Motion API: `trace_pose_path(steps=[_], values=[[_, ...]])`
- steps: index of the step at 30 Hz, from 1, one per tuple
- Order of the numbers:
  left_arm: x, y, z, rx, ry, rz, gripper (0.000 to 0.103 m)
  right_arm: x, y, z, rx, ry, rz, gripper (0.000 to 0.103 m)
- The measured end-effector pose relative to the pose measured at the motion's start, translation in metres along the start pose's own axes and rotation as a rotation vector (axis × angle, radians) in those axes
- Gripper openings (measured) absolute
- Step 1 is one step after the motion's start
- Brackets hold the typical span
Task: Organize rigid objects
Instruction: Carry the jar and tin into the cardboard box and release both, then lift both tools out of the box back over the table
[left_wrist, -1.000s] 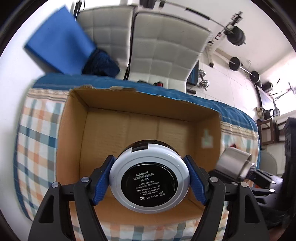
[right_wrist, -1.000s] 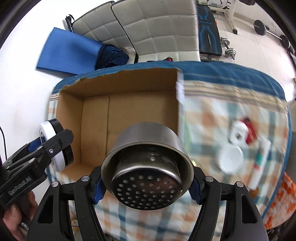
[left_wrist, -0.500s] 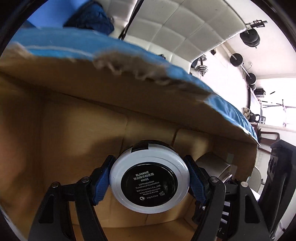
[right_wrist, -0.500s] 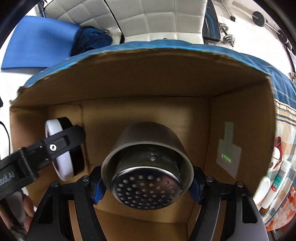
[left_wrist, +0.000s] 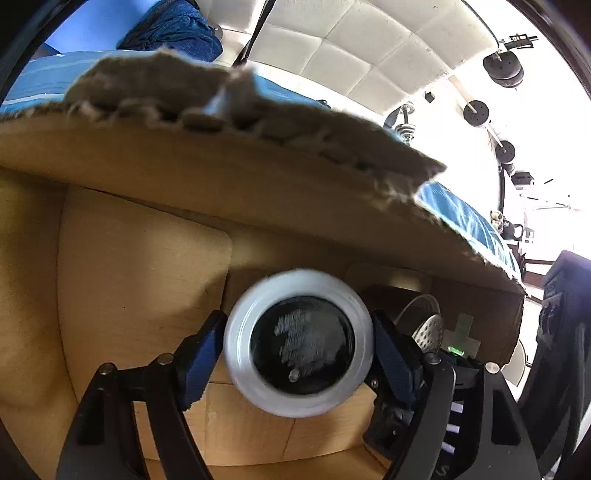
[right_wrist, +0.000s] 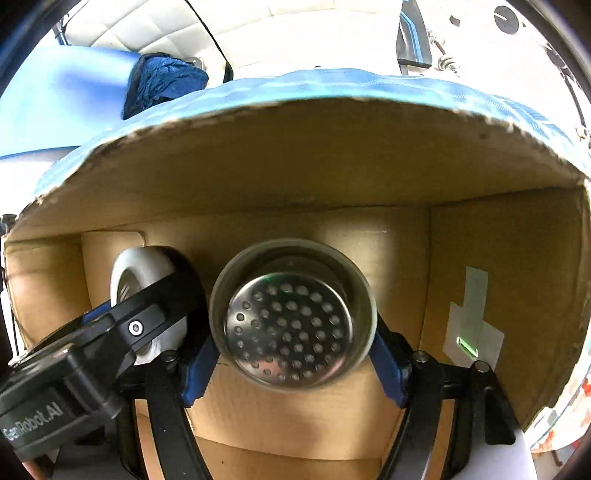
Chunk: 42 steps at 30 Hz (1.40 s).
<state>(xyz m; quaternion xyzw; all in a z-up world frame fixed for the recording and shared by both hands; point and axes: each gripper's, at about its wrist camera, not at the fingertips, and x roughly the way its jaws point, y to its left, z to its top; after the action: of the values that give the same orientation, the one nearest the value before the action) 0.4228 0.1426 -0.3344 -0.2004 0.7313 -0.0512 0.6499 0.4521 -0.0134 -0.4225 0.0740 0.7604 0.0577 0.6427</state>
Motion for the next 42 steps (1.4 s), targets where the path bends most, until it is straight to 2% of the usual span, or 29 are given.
trace_pose_path(steps=[3, 5, 8, 12, 14, 17, 20, 25, 31, 39, 42], values=[[-0.009, -0.006, 0.001, 0.017, 0.012, 0.018, 0.080, -0.007, 0.007, -0.006, -0.006, 0.003, -0.017, 0.081], [-0.018, -0.009, -0.002, 0.030, 0.000, 0.012, 0.081, -0.011, 0.007, -0.007, -0.004, -0.001, 0.001, 0.087], [-0.031, -0.012, -0.008, 0.029, -0.014, 0.007, 0.090, -0.019, 0.009, -0.011, -0.004, -0.011, 0.004, 0.093], [-0.050, -0.015, -0.020, 0.061, -0.047, 0.061, 0.095, -0.028, 0.012, -0.023, -0.006, -0.012, -0.004, 0.097], [-0.056, -0.014, -0.029, 0.076, -0.068, 0.112, 0.096, -0.032, 0.015, -0.032, -0.004, -0.013, -0.019, 0.103], [-0.063, -0.014, -0.046, 0.105, -0.100, 0.180, 0.103, -0.038, 0.016, -0.048, -0.002, -0.018, -0.039, 0.103], [-0.072, -0.008, -0.065, 0.136, -0.128, 0.225, 0.103, -0.042, 0.017, -0.064, -0.003, -0.025, -0.051, 0.103], [-0.086, -0.005, -0.104, 0.169, -0.182, 0.251, 0.103, -0.056, 0.021, -0.089, -0.027, -0.072, -0.093, 0.103], [-0.115, 0.000, -0.144, 0.212, -0.277, 0.281, 0.103, -0.081, 0.032, -0.122, -0.057, -0.148, -0.093, 0.103], [-0.135, -0.006, -0.167, 0.253, -0.397, 0.293, 0.103, -0.120, 0.039, -0.173, -0.085, -0.241, -0.055, 0.103], [-0.145, -0.013, -0.180, 0.268, -0.444, 0.320, 0.103, -0.135, 0.038, -0.193, -0.100, -0.269, -0.042, 0.103]])
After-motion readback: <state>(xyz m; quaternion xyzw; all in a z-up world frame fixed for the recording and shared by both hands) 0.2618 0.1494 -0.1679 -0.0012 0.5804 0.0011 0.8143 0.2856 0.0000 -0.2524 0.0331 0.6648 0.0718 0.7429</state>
